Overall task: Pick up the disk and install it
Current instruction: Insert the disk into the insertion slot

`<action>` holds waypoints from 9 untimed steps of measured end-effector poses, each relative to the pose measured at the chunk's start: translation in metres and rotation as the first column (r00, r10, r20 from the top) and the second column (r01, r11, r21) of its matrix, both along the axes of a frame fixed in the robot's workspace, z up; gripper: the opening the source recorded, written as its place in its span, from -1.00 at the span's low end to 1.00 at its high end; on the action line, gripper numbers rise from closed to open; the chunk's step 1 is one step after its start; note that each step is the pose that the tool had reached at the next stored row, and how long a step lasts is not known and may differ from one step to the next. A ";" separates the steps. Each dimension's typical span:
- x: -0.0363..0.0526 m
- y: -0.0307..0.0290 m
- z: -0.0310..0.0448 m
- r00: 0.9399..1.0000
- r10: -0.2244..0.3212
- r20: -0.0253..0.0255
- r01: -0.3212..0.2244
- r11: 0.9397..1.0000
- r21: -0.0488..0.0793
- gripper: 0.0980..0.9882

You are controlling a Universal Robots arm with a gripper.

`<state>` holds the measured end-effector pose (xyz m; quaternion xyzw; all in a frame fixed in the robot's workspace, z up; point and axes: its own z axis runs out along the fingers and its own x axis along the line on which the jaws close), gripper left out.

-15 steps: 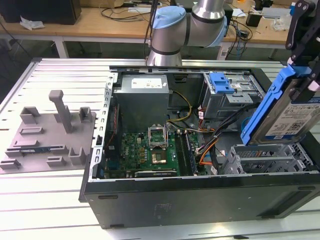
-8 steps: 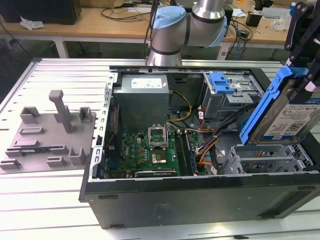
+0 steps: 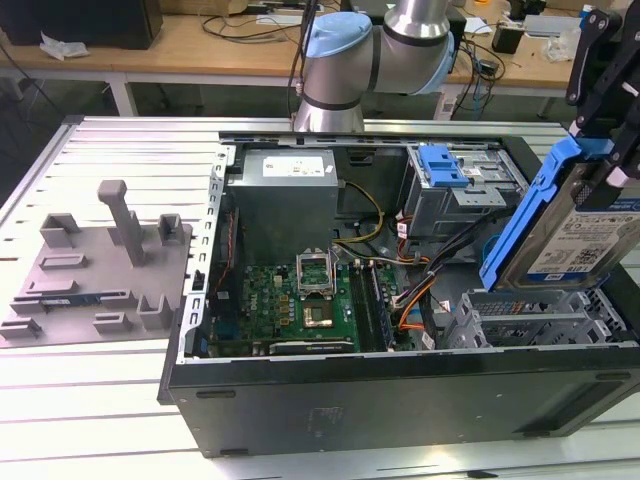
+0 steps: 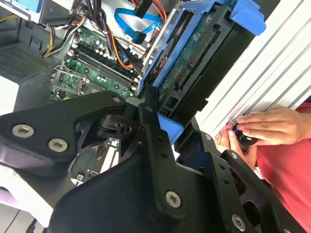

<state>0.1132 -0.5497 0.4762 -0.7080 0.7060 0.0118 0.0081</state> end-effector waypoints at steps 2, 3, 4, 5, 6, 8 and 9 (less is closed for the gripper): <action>-0.0024 0.0004 -0.0008 1.000 0.003 0.001 -0.003 1.000 0.000 -0.39; -0.0034 0.0003 -0.0013 1.000 0.006 0.002 -0.006 1.000 0.000 -0.39; -0.0035 0.0003 -0.0016 1.000 0.010 0.002 -0.010 1.000 0.000 -0.39; -0.0035 0.0003 -0.0017 1.000 0.014 0.002 -0.014 1.000 0.000 -0.39; -0.0036 0.0004 -0.0018 1.000 0.019 0.002 -0.019 1.000 0.000 -0.39; -0.0036 0.0004 -0.0023 0.999 0.035 0.002 -0.035 0.999 0.000 -0.39; -0.0037 0.0003 -0.0023 0.999 0.036 0.002 -0.036 0.999 0.000 -0.39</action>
